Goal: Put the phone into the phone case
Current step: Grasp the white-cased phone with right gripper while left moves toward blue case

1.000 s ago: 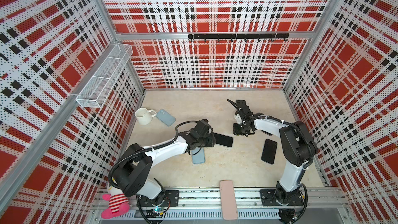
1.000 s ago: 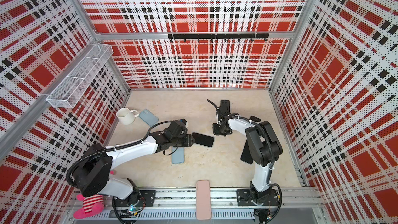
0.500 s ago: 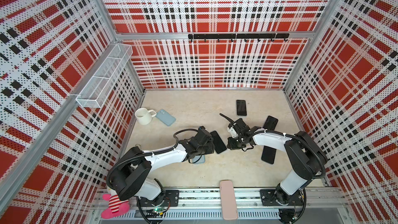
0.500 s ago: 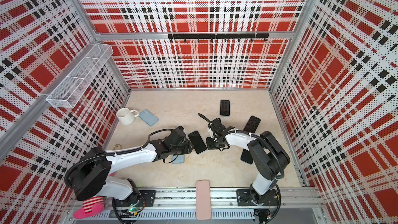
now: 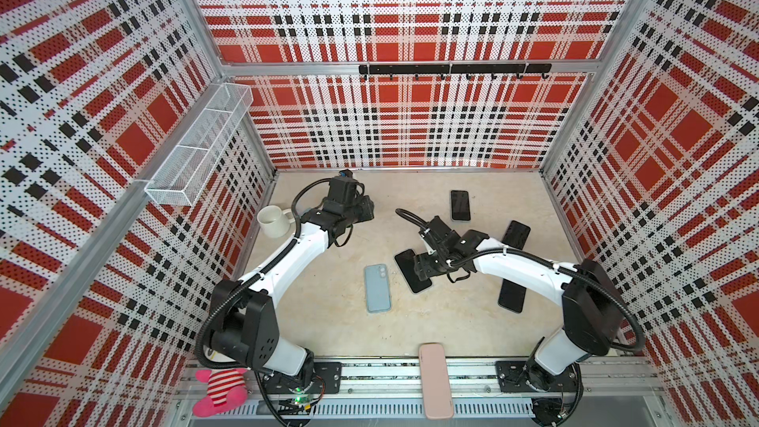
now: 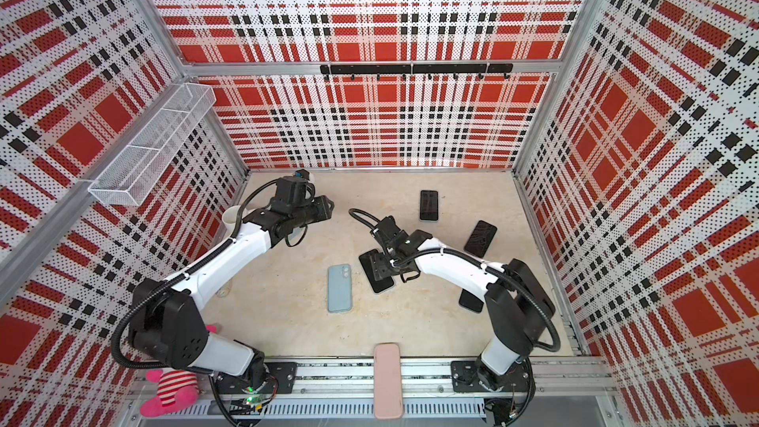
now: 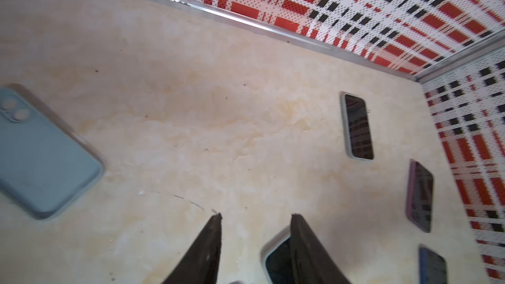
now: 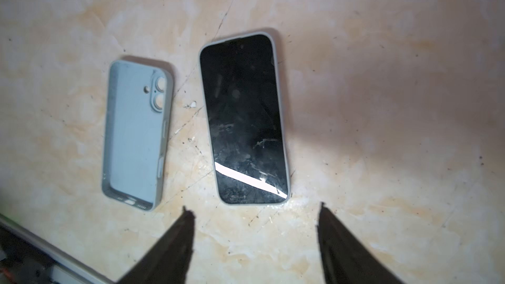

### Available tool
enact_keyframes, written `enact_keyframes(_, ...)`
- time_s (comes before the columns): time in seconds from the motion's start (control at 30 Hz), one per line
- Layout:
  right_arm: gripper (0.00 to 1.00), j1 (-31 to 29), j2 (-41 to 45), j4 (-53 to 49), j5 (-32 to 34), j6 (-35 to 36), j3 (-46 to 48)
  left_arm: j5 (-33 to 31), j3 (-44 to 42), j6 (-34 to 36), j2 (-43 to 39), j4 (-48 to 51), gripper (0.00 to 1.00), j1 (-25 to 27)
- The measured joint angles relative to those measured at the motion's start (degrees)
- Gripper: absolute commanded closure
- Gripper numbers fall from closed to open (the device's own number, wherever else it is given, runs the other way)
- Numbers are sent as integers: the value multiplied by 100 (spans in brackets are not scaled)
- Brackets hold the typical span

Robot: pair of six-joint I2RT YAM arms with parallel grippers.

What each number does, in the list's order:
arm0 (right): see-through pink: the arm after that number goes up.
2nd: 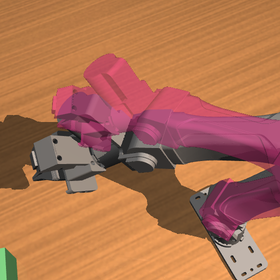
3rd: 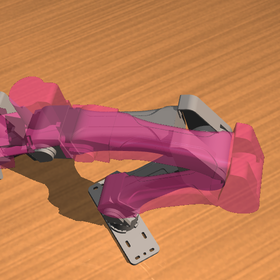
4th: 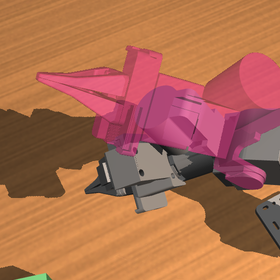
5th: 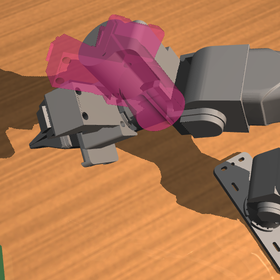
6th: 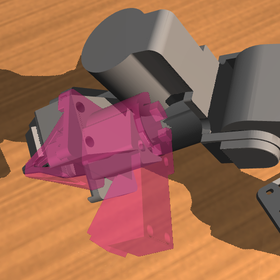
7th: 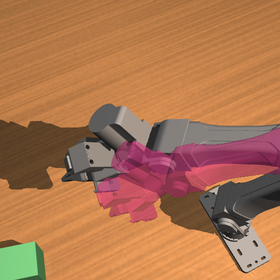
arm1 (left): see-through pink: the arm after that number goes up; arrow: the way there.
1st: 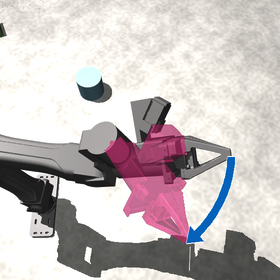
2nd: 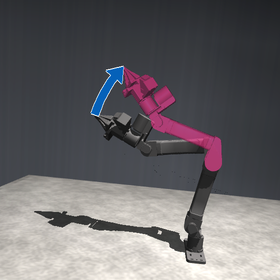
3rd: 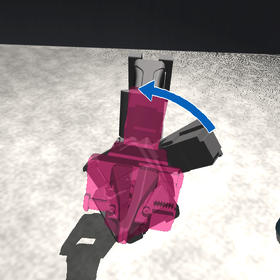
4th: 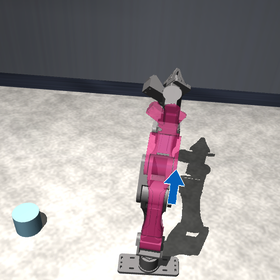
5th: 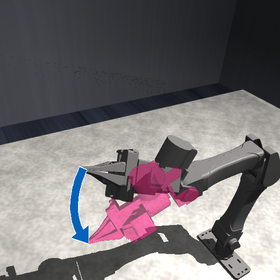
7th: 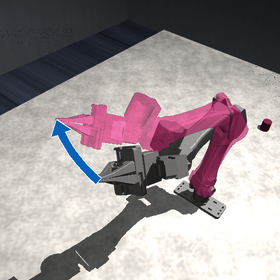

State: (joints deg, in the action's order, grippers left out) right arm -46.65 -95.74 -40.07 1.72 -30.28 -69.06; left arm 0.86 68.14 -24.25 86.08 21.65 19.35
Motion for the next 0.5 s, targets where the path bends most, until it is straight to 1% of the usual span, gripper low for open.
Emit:
enact_keyframes(0.03, 5, -63, -177, -114, 70, 20, -146, -11, -24, 94, 26, 37, 54, -83)
enact_keyframes(0.1, 0, -149, -555, -361, 170, 76, -466, -33, -138, 234, 35, 37, 54, -223)
enact_keyframes(0.23, 0, -227, -1231, -739, 264, 214, -1027, 52, -468, 400, 35, 15, 55, -522)
enact_keyframes(0.4, 0, -229, -1687, -1016, 249, 323, -1316, 179, -619, 463, 33, -7, 56, -920)
enact_keyframes(0.5, 3, -229, -1906, -1075, 216, 393, -1405, 221, -638, 466, 33, -48, 56, -1062)
